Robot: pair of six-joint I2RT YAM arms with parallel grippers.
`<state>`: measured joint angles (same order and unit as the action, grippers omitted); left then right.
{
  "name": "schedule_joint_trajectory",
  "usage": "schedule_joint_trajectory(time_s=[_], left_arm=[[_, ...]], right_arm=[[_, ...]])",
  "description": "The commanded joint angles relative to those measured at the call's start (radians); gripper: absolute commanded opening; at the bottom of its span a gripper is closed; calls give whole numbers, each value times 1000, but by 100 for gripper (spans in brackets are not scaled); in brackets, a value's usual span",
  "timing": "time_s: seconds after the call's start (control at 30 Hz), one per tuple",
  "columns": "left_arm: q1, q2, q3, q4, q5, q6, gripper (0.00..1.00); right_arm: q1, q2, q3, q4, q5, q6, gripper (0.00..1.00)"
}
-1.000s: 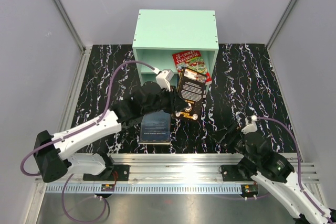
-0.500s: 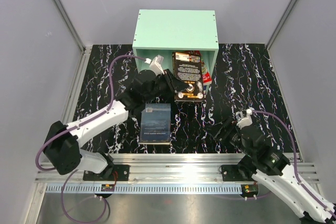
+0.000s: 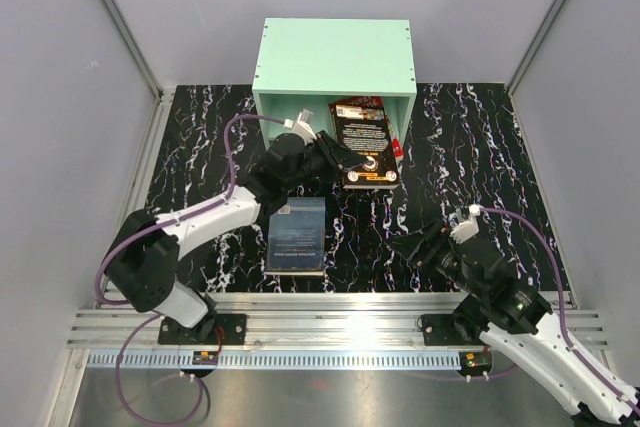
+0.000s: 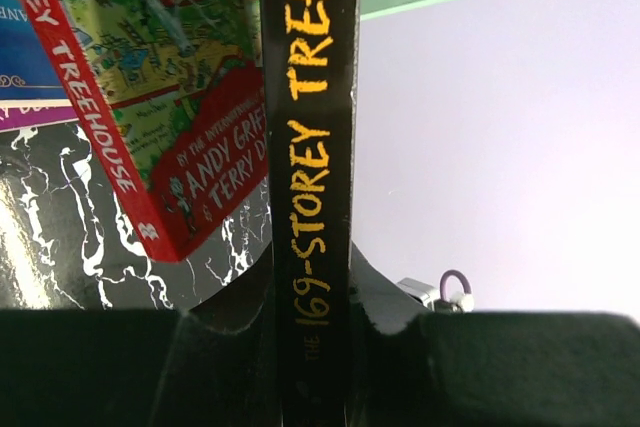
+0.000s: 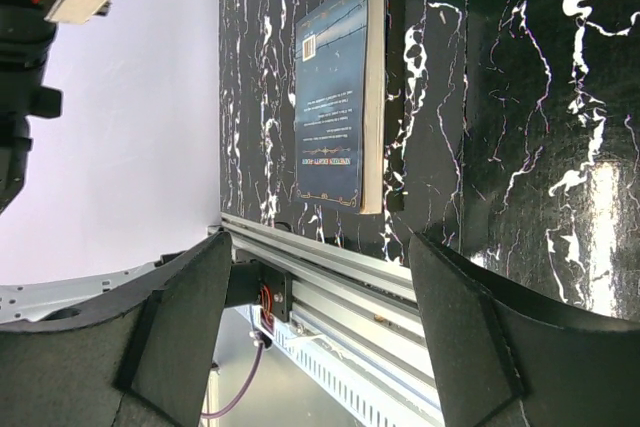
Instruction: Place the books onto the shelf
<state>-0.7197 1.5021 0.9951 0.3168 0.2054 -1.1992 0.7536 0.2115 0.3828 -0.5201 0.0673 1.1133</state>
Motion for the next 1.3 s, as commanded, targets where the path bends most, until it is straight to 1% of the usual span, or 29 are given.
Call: schedule_joint_trajectory(time_s=[0.0, 0.03, 0.07, 0.13, 0.27, 0.4, 0.57, 0.67, 0.7, 0.77, 0.8, 0.83, 0.87, 0.93, 0.97, 1.03, 1.07, 1.1, 1.13, 1.17, 1.2, 1.27], left_arm=[[2, 26, 43, 133, -18, -37, 0], [2, 42, 53, 133, -23, -31, 9], [3, 50, 69, 130, -30, -28, 13], [5, 75, 86, 117, -37, -13, 16], [12, 102, 126, 82, -49, -5, 20], [29, 106, 132, 81, -52, 0, 20], [57, 116, 148, 77, -41, 0, 22], [78, 142, 169, 82, -12, -5, 28], [89, 151, 175, 84, -3, -5, 28], [97, 178, 189, 91, 21, -13, 31], [106, 187, 194, 94, 34, -16, 32], [111, 207, 200, 96, 46, -22, 37], [114, 219, 209, 90, 77, -20, 39], [121, 248, 244, 61, 103, -1, 46], [124, 257, 260, 10, 124, 10, 52], [129, 274, 293, -34, 137, 42, 59], [134, 277, 298, -53, 147, 47, 64], [138, 277, 297, -54, 152, 50, 66], [138, 273, 290, -56, 155, 61, 71], [141, 271, 292, -68, 160, 66, 78], [146, 268, 290, -76, 161, 70, 88], [152, 262, 297, -88, 172, 82, 90]], right_arm=[[6, -1, 7, 43, 8, -12, 78], [7, 3, 7, 51, 9, -12, 78], [7, 9, 8, 57, 15, -15, 77], [7, 40, 14, 86, 19, -27, 75], [7, 117, 44, 138, 35, -59, 66], [6, 234, 106, 198, 55, -119, 61], [6, 357, 159, 273, 63, -161, 58], [7, 433, 209, 327, 97, -188, 58], [6, 469, 223, 337, 109, -210, 58], [6, 514, 267, 370, 143, -242, 56], [6, 564, 284, 380, 150, -275, 53], [6, 592, 304, 385, 158, -294, 50], [4, 620, 327, 378, 187, -302, 43], [-3, 699, 390, 365, 200, -348, 34], [-17, 725, 421, 365, 198, -359, 27], [-36, 791, 445, 377, 183, -377, 20], [-63, 811, 465, 388, 157, -382, 15], [-77, 845, 473, 394, 143, -382, 13], [-95, 861, 478, 407, 128, -383, 13], [-108, 873, 484, 423, 96, -385, 12], [-131, 897, 488, 433, 83, -382, 11], [-146, 925, 492, 451, 49, -380, 10]])
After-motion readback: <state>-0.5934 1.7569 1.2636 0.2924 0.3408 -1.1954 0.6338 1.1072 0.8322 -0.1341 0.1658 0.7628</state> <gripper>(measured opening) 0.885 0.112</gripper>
